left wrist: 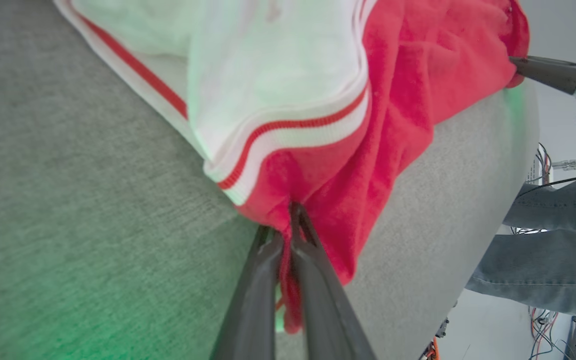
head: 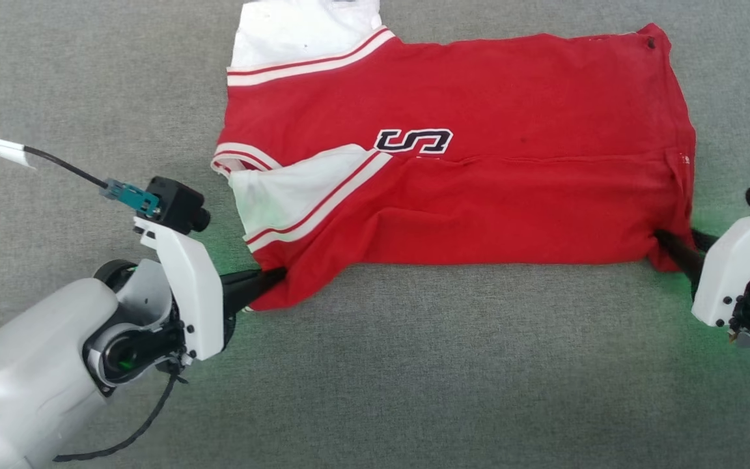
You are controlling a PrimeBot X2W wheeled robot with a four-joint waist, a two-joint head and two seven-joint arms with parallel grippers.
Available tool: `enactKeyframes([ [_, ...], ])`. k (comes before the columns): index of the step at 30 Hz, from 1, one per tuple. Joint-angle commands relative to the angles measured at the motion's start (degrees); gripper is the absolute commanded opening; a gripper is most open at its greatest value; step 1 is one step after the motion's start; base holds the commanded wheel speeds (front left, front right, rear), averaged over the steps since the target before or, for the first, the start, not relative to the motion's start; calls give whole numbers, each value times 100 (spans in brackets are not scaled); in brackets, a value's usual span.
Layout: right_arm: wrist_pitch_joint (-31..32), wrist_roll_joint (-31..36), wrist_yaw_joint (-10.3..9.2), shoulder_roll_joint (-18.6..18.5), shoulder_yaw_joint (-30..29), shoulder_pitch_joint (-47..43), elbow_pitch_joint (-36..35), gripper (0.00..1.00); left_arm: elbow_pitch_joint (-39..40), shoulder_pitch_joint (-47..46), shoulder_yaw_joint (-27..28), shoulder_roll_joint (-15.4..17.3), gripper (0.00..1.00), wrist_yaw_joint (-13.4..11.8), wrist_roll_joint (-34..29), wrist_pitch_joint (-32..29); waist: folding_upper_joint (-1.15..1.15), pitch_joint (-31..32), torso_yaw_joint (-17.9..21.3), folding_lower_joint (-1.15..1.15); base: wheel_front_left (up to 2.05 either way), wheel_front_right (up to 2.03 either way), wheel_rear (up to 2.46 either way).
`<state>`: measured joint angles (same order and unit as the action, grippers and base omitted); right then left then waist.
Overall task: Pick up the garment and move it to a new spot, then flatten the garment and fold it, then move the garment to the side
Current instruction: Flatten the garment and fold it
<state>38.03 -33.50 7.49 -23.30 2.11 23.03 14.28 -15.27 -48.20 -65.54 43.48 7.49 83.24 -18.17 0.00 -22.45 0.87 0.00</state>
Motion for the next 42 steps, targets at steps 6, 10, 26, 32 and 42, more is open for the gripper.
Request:
enactKeyframes([
  [6, -149, -109, -1, -58, 236, -86, 253, 0, 181, 194, -169, 136, 0, -6, 86, 275, 0, 193, -117, 0, 0, 0, 0],
  [10, -158, -193, -1, -265, 210, -246, 66, 0, 536, 421, -251, 417, 0, -6, 53, 521, 0, 282, -160, 0, 0, 0, 0],
  [26, 525, -440, -7, -1026, -304, -1685, -1357, 0, 1774, 1506, -444, 1457, 0, -51, -156, 1558, 0, 301, -270, 0, 0, 0, 0],
  [32, 260, -218, -6, -804, -567, -1868, -1826, 100, 1838, 1584, -389, 1436, 67, -154, -182, 1790, 0, 291, -252, 0, 0, 0, 0],
  [42, -1919, 1012, -1, 234, -769, -1255, -1956, 100, 1633, 1351, 308, 1724, 100, -504, -138, 2806, 0, 266, 166, 0, 0, 0, 0],
])
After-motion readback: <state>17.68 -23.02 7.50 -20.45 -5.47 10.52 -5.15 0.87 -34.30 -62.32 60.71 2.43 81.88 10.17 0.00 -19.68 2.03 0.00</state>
